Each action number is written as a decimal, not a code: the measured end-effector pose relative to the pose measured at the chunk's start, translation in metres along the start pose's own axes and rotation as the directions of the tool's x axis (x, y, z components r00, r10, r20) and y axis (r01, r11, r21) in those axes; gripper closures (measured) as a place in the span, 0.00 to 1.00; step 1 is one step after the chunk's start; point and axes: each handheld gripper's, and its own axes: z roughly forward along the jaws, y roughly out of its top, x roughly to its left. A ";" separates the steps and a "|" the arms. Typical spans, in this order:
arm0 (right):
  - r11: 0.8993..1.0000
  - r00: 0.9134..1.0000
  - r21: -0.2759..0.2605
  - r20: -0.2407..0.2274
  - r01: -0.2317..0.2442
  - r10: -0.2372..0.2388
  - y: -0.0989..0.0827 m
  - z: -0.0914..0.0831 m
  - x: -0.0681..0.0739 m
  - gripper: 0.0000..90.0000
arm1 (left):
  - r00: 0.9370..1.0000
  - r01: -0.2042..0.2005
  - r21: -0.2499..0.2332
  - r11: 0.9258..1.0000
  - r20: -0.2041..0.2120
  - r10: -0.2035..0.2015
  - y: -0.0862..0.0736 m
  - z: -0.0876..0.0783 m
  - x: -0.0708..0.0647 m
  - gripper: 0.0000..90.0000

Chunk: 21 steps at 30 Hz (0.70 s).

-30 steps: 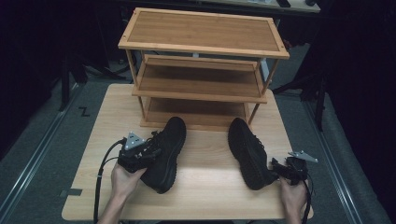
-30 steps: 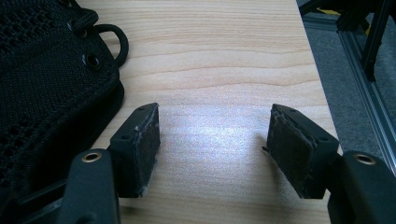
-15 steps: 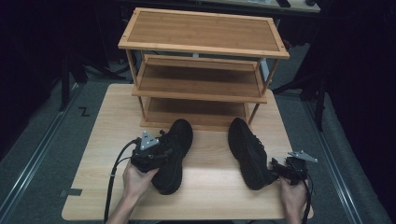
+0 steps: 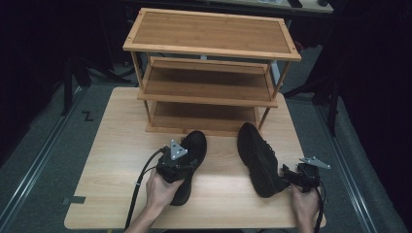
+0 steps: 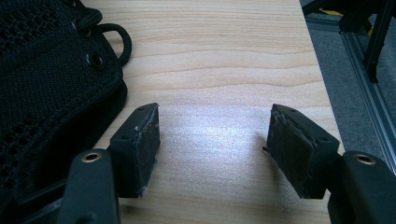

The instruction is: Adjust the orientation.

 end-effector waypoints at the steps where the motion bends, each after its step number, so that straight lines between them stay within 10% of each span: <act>1: 1.000 1.000 0.000 0.000 0.000 0.000 0.000 0.000 0.000 0.38 | 1.000 0.007 -0.001 1.000 0.007 -0.007 0.000 0.000 0.001 0.42; 21: 1.000 1.000 0.000 -0.003 -0.003 0.003 0.000 0.000 0.001 0.38 | 0.996 0.033 -0.034 0.999 0.084 -0.030 0.014 -0.016 0.014 0.34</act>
